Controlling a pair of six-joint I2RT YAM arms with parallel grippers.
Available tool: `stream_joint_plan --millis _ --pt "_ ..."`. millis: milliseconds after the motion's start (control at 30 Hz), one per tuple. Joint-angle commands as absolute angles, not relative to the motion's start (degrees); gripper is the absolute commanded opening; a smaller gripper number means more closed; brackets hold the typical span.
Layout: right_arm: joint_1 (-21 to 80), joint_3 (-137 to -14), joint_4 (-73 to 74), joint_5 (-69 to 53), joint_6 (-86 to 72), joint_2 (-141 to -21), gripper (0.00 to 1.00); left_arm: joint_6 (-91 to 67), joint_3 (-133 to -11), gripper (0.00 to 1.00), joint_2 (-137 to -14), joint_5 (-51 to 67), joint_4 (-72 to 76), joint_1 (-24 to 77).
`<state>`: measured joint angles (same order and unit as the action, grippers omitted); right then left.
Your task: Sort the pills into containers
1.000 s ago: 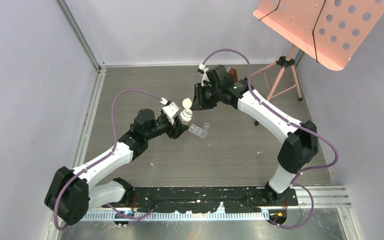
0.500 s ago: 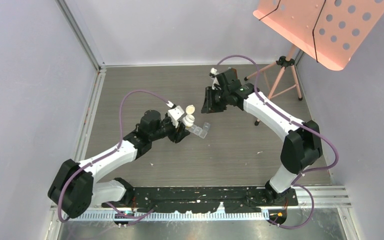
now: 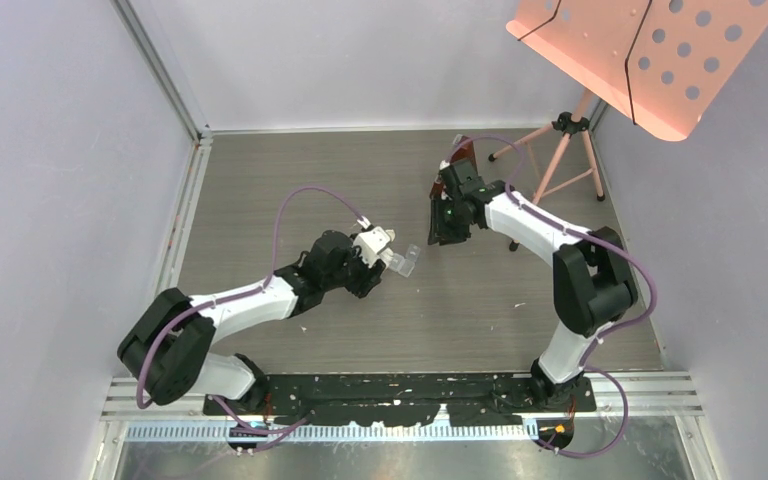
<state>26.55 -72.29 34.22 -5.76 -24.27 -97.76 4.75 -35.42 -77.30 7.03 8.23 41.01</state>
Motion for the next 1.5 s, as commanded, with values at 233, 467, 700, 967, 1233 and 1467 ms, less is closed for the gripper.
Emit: stream_joint_plan --millis 233,467,700,967,1233,1467 --pt "26.98 -71.19 25.02 -5.93 -22.76 -105.92 0.37 5.65 -38.49 0.0 -80.29 0.35 10.54 42.45" --pt "28.65 -68.38 21.92 -8.61 -23.91 -106.12 0.36 6.88 -38.77 0.0 -81.46 -1.57 10.84 42.89" --pt "31.55 -62.99 19.11 -9.01 -26.95 -103.72 0.35 8.18 -37.44 0.0 -81.45 -1.71 11.81 42.97" --pt "32.93 -59.11 15.92 -9.76 -29.47 -101.05 0.34 11.96 -35.76 0.0 -81.5 -2.11 12.37 43.13" --pt "31.85 -57.31 19.34 -7.45 -36.44 -99.45 0.33 14.51 -34.87 0.0 -81.36 -2.46 11.38 44.34" --pt "30.16 -54.74 21.54 -2.71 -35.25 -97.64 0.33 14.64 -35.87 0.0 -82.71 -5.11 9.89 46.76"
